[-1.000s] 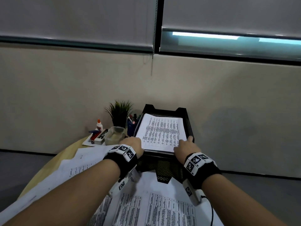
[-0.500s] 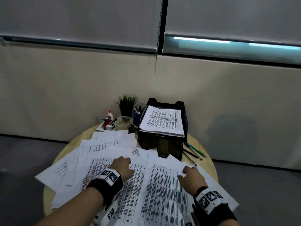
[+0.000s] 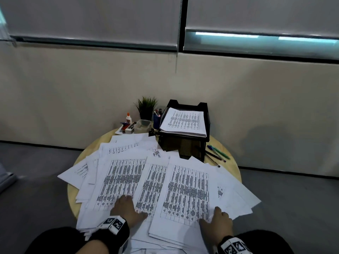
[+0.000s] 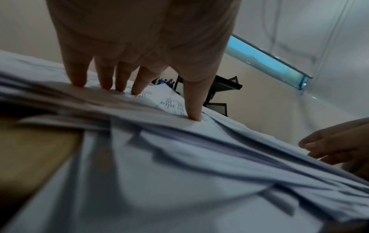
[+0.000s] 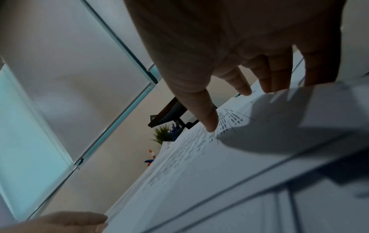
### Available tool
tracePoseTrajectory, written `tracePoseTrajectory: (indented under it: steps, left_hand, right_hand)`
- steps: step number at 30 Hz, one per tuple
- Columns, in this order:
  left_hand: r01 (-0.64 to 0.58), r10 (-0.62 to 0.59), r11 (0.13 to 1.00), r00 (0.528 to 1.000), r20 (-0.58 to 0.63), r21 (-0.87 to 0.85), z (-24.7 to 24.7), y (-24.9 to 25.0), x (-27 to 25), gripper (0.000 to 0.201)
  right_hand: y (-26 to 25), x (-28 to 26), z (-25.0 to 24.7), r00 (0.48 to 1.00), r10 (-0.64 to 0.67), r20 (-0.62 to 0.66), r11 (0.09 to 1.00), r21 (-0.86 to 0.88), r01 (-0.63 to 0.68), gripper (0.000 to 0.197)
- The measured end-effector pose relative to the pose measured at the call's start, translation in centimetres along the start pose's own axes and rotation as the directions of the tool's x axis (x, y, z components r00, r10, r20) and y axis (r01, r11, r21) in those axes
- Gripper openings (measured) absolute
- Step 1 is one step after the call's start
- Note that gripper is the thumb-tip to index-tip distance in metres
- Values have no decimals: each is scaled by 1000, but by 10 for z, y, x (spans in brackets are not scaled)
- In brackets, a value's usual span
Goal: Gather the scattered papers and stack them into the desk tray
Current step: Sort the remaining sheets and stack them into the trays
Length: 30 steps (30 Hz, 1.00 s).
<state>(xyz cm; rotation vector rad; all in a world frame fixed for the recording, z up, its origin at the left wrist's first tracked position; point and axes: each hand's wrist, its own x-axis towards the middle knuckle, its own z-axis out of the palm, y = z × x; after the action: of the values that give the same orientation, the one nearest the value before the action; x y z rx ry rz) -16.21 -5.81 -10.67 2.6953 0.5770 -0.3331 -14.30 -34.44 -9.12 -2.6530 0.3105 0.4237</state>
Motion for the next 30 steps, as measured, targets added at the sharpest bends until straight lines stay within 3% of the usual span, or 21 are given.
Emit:
tracePoseTrajectory:
  steps: [8,11,15,19,23,27,30]
  left_hand:
    - [-29,21,992,997,-73,-121,4,-9,-5,97]
    - [-34,20,990,995,-102,-136,1,-8,-7,82]
    - [29,-36,996,996,-82,-87,-3,-3,-7,76]
    - [95,-96,991,995,-7,-95,-10,7,-4,75]
    - [144,-143,982,990,18,-123,-16,20,4,80]
    - [180,-180,983,984,9,-28,-14,32,3,92]
    - [172,-172,981,985,8,-91,-11,36,2,87]
  right_hand:
    - [-2,5,-5,995,90,-39,994,59,-87,87]
    - [-6,8,-4,993,117,-19,992,41,-116,92]
    - [-11,14,-7,990,126,59,988,81,-130,90]
    - [-13,20,-9,996,59,67,974,213,-72,70]
    - [-15,24,-14,1000,-19,8,968,250,16,14]
    - [-11,27,-32,998,-27,-55,955,292,42,10]
    - [-3,27,-48,996,-47,-81,959,275,67,10]
